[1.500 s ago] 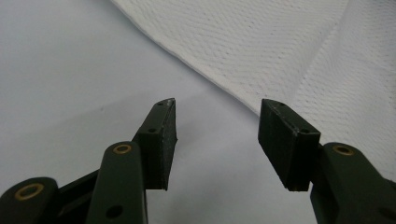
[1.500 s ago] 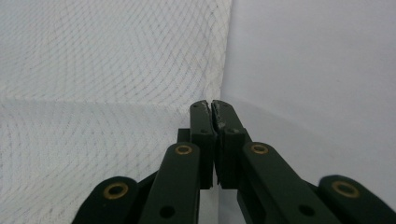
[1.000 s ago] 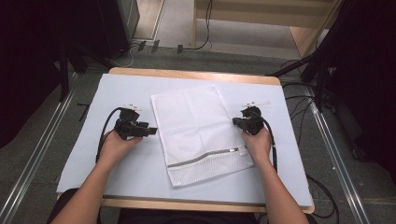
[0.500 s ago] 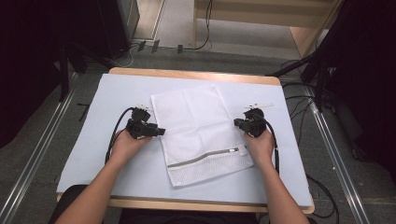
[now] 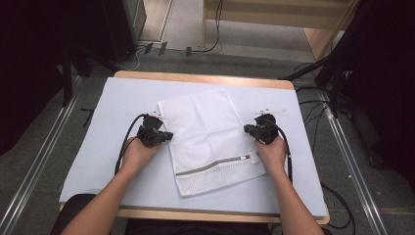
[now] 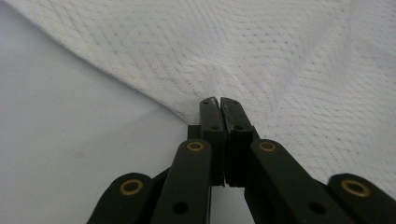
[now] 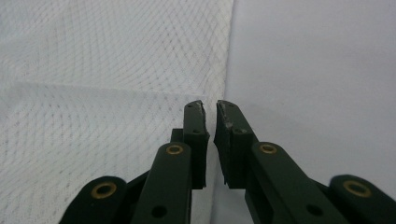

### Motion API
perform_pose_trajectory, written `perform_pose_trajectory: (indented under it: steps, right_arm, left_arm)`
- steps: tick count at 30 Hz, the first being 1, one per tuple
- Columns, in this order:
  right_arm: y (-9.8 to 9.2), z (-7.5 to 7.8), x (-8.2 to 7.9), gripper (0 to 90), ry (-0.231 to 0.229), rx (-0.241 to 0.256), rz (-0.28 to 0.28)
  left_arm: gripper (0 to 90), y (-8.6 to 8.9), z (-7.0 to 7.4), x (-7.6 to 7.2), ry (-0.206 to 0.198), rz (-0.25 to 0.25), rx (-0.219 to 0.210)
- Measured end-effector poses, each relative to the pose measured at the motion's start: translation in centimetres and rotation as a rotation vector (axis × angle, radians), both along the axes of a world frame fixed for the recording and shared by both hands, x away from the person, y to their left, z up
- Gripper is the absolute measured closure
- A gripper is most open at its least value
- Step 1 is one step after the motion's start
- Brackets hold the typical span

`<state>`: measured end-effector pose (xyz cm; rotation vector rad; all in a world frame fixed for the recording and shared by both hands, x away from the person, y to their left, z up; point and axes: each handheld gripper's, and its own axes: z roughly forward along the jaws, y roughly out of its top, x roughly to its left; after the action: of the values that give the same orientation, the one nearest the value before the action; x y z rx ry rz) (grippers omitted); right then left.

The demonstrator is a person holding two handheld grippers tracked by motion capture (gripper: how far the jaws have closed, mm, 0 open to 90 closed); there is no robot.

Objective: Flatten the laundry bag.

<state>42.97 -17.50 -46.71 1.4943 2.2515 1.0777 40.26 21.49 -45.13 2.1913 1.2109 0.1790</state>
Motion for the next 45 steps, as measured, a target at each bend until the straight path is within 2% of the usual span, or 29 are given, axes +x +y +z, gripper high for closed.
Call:
perform_pose_trajectory:
  steps: [2, 9, 15, 22, 25, 28, 34, 36, 38, 44, 45]
  right_arm:
    - [0.0, 0.0, 0.0, 84.0, -0.001, 0.000, 0.003]
    - [0.2, 0.2, -0.3, 83.6, -0.010, 0.010, 0.019]
    - [0.6, 0.5, -0.8, 83.6, -0.012, 0.015, 0.035]
    - [1.0, 0.5, -1.4, 83.6, -0.007, 0.015, 0.054]
    - [1.1, 0.5, -1.6, 83.6, -0.002, 0.013, 0.059]
    - [1.1, 0.3, -1.9, 83.6, 0.004, 0.015, 0.057]
    - [1.3, 0.0, -2.3, 81.2, 0.007, 0.012, 0.070]
    - [1.4, -0.1, -2.4, 78.3, 0.012, 0.014, 0.079]
    - [1.8, -0.4, -2.5, 71.7, 0.014, 0.017, 0.078]
    - [2.4, -0.7, -2.4, 73.9, -0.002, 0.001, 0.089]
    - [2.8, -0.7, -2.6, 77.5, -0.017, -0.027, 0.090]
  left_arm:
    - [90.0, 0.4, 0.1, 0.3, 0.015, 0.002, -0.013]
    - [90.0, 1.5, 0.7, 1.4, 0.015, 0.016, -0.019]
    - [90.0, 2.3, 0.9, 2.7, 0.038, 0.027, -0.043]
    - [90.0, 3.2, 1.5, 4.1, 0.011, 0.062, -0.056]
    - [90.0, 3.8, 1.2, 4.6, 0.013, 0.087, -0.080]
    - [90.0, 4.1, 1.0, 4.9, 0.023, 0.091, -0.067]
    - [90.0, 4.4, 1.0, 5.5, 0.010, 0.109, -0.063]
    - [90.0, 4.4, 0.9, 5.7, 0.011, 0.110, -0.064]
    - [90.0, 4.4, 0.8, 5.8, 0.011, 0.116, -0.066]
    - [90.0, 4.3, 0.8, 5.8, 0.009, 0.111, -0.059]
    - [90.0, 4.3, 0.8, 5.8, 0.010, 0.111, -0.060]
